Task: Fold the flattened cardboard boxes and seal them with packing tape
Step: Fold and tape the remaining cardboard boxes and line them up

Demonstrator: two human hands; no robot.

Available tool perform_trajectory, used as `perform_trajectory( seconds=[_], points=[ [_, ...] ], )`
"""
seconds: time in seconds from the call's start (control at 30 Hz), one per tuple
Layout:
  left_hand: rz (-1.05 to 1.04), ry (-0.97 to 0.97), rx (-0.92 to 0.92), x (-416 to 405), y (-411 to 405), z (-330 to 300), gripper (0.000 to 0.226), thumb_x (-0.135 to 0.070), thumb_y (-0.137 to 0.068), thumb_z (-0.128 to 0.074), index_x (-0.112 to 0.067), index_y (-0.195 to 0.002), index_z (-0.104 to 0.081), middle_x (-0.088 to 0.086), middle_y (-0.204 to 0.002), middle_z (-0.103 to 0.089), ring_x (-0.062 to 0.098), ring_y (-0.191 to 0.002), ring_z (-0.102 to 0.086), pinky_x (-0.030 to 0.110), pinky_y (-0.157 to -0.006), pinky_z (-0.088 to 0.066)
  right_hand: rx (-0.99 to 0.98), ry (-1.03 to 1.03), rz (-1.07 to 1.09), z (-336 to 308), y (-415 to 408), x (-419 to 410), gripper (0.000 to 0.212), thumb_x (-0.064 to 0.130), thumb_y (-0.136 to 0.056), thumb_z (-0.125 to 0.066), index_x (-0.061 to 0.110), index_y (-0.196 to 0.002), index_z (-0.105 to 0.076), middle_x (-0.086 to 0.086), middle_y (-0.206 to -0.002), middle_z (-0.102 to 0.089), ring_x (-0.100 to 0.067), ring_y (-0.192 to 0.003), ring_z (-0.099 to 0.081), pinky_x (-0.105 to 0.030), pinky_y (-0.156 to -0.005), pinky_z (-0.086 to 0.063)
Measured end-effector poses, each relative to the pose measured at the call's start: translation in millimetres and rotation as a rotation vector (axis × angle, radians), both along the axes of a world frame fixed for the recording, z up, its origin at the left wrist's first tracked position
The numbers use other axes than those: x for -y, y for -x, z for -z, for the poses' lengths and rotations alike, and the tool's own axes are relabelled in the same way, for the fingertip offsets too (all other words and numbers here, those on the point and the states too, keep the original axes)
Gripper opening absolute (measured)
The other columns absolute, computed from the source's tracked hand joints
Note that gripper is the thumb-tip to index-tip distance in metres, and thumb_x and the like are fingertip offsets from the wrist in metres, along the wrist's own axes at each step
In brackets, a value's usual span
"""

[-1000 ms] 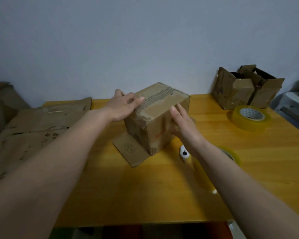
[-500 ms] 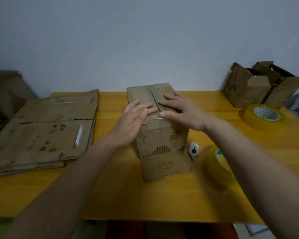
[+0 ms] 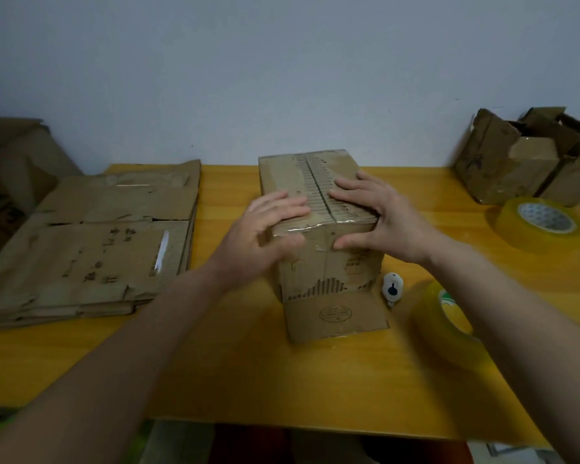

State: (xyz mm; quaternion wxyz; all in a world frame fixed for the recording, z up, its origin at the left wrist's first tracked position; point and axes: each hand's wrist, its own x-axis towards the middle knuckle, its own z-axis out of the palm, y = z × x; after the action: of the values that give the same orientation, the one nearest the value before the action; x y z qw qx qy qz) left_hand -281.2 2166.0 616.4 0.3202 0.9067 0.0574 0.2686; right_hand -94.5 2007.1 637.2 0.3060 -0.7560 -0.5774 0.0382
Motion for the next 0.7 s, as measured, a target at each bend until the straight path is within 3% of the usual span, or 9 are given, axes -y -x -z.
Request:
perform_trajectory(
  seconds=[0.1, 0.17, 0.23, 0.3, 0.4, 0.53, 0.7],
  points=[
    [0.042, -0.041, 0.037, -15.3, -1.5, -8.3, 0.065, -0.067, -0.093, -0.027, -0.022, -0.124, -0.063, -0.009, -0.131, -0.060, 0.009, -0.129, -0.046, 0.025, -0.107, -0.031, -0.217, -0.056, -0.039, -1.3, -3.1, 3.5, 0.074, 0.056, -0.060, -0.073, 0.030, -0.128, -0.059, 0.018, -0.141, -0.047, -0.001, -0.141, -0.023, -0.024, -0.114, -0.019],
    [0.003, -0.128, 0.094, -14.1, -8.2, -2.9, 0.059, -0.064, -0.093, -0.036, -0.020, -0.119, -0.066, -0.008, -0.121, -0.063, 0.010, -0.116, -0.050, 0.017, -0.098, -0.033, -0.445, -0.201, -0.028, -1.1, -1.0, 2.7, 0.049, 0.048, -0.075, -0.065, 0.019, -0.114, -0.070, 0.014, -0.128, -0.060, 0.001, -0.133, -0.037, -0.018, -0.109, -0.026],
    [-0.071, -0.159, 0.151, -8.4, -16.5, 7.1, 0.056, -0.064, -0.087, -0.048, -0.019, -0.114, -0.069, -0.008, -0.113, -0.062, 0.014, -0.109, -0.047, 0.013, -0.093, -0.031, -0.539, -0.359, 0.060, 4.7, 1.0, -3.6, 0.044, 0.047, -0.088, -0.053, 0.011, -0.102, -0.074, 0.010, -0.115, -0.069, -0.001, -0.122, -0.049, -0.025, -0.109, -0.034],
    [-0.126, -0.207, 0.217, -6.0, -23.4, 16.0, 0.057, -0.063, -0.081, -0.057, -0.015, -0.110, -0.071, -0.003, -0.109, -0.061, 0.022, -0.106, -0.048, 0.012, -0.097, -0.027, -0.515, -0.438, 0.131, 12.7, 1.7, -11.7, 0.049, 0.052, -0.093, -0.045, 0.014, -0.098, -0.075, 0.010, -0.112, -0.069, -0.006, -0.119, -0.052, -0.029, -0.109, -0.034],
    [-0.159, -0.254, 0.310, -6.0, -28.6, 21.3, 0.055, -0.055, -0.073, -0.069, -0.009, -0.105, -0.071, 0.006, -0.105, -0.064, 0.025, -0.103, -0.054, 0.016, -0.100, -0.027, -0.414, -0.486, 0.153, 24.6, 0.7, -20.7, 0.056, 0.056, -0.089, -0.032, 0.020, -0.100, -0.073, 0.009, -0.118, -0.065, -0.009, -0.122, -0.047, -0.020, -0.106, -0.030],
    [-0.238, -0.221, 0.394, 2.2, -36.3, 27.9, 0.057, -0.053, -0.065, -0.077, -0.006, -0.096, -0.072, 0.008, -0.102, -0.066, 0.022, -0.101, -0.056, 0.028, -0.097, -0.037, -0.388, -0.661, 0.171, 39.0, -0.6, -29.6, 0.047, 0.045, -0.092, -0.039, 0.012, -0.098, -0.071, -0.002, -0.117, -0.066, -0.018, -0.123, -0.050, -0.022, -0.105, -0.034],
    [-0.264, -0.078, 0.353, 9.5, -36.5, 24.4, 0.054, -0.055, -0.068, -0.073, -0.010, -0.096, -0.069, 0.005, -0.104, -0.064, 0.025, -0.103, -0.054, 0.013, -0.095, -0.033, -0.399, -0.627, 0.088, 51.6, -3.5, -23.1, 0.044, 0.040, -0.085, -0.053, 0.008, -0.113, -0.062, -0.004, -0.136, -0.053, -0.012, -0.129, -0.046, -0.026, -0.108, -0.036]
  ],
)
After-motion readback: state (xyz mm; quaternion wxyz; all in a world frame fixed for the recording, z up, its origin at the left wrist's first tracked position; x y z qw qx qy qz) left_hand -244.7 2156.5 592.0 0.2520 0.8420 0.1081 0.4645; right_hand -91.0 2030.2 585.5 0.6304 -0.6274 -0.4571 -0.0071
